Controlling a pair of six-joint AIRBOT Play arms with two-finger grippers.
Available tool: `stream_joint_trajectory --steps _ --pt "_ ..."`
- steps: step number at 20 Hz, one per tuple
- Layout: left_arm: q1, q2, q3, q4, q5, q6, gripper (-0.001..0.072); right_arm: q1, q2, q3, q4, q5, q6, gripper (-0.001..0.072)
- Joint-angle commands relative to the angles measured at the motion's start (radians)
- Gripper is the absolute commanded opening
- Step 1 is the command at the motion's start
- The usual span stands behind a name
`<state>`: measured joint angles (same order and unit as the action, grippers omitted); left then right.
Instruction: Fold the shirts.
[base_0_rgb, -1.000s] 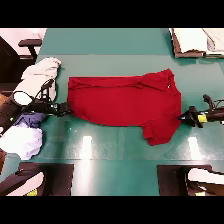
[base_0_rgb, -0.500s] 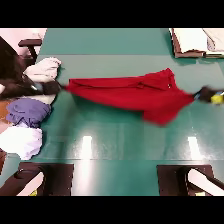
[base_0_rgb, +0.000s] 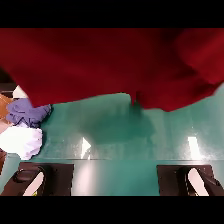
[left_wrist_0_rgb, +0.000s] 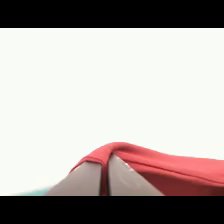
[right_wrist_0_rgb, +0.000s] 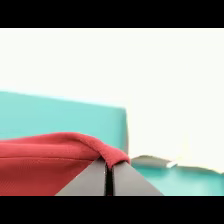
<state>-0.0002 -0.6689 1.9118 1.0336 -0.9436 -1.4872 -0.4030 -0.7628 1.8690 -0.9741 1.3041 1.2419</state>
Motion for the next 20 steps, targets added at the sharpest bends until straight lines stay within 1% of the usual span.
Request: stream_joint_trajectory --steps 1,2,4,6,7,9,10,12,14,16,18,20 --pt "0.001 0.006 0.149 0.107 -0.023 -0.090 0.0022 -0.050 0.018 0.166 -0.072 0.052 0.053 0.0015" --pt "0.001 -0.001 0.145 0.135 -0.067 -0.112 0.0022 -0.040 -0.007 0.193 -0.068 0.076 0.069 0.0015" --pt "0.001 -0.039 0.113 0.151 -0.196 -0.134 0.0022 0.003 -0.075 0.218 -0.067 0.149 0.119 0.0015" --pt "0.001 -0.099 0.048 0.151 -0.314 -0.132 0.0023 0.070 -0.160 0.185 -0.068 0.231 0.148 0.0014" --pt "0.001 -0.140 0.003 0.153 -0.369 -0.130 0.0023 0.114 -0.195 0.143 -0.076 0.249 0.154 0.0014" --pt "0.001 -0.224 -0.108 0.152 -0.428 -0.127 0.0024 0.229 -0.278 0.042 -0.135 0.256 0.179 0.0014" --pt "0.001 -0.267 -0.174 0.152 -0.431 -0.119 0.0024 0.290 -0.328 -0.007 -0.209 0.255 0.204 0.0014" --pt "0.001 -0.362 -0.318 0.152 -0.414 -0.101 0.0024 0.378 -0.438 -0.089 -0.322 0.256 0.217 0.0014" --pt "0.001 -0.462 -0.459 0.150 -0.351 -0.089 0.0024 0.411 -0.557 -0.150 -0.334 0.256 0.217 0.0014" --pt "0.001 -0.575 -0.565 0.148 -0.244 -0.076 0.0024 0.418 -0.681 -0.175 -0.335 0.234 0.216 0.0014" --pt "0.001 -0.703 -0.591 0.146 -0.143 -0.067 0.0024 0.417 -0.786 -0.175 -0.335 0.168 0.214 0.0014" --pt "0.001 -0.805 -0.581 0.103 -0.019 0.006 0.0024 0.417 -0.883 -0.135 -0.334 0.073 0.198 0.0015"
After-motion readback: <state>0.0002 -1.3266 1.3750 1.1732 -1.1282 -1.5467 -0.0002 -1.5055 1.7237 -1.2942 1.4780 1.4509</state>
